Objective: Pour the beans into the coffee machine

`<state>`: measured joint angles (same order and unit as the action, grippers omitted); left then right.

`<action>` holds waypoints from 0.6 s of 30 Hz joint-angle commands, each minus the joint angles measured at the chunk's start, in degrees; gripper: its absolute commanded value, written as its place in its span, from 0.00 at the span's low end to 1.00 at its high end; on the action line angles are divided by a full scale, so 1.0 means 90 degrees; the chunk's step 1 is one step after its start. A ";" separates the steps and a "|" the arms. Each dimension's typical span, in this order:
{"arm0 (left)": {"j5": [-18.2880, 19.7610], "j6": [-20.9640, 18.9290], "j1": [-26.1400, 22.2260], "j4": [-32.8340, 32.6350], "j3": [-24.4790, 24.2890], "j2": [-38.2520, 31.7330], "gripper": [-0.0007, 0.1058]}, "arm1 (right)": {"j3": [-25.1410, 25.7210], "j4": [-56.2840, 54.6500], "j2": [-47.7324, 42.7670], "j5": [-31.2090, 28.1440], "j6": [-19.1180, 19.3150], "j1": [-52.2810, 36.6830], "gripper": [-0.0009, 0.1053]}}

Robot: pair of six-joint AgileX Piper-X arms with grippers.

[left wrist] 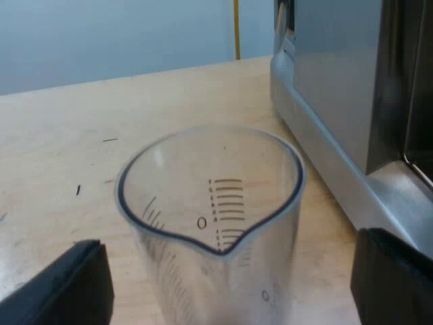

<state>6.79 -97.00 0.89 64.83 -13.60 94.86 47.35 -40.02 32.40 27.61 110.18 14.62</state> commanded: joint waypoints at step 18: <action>-0.0108 -0.0065 0.0029 -0.0056 -0.0635 0.0374 0.70 | 0.0074 0.0041 -0.0020 0.0096 0.0116 0.0004 0.59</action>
<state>6.79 -96.89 0.89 63.59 -18.87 98.19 47.35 -40.02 32.40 27.61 110.18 14.62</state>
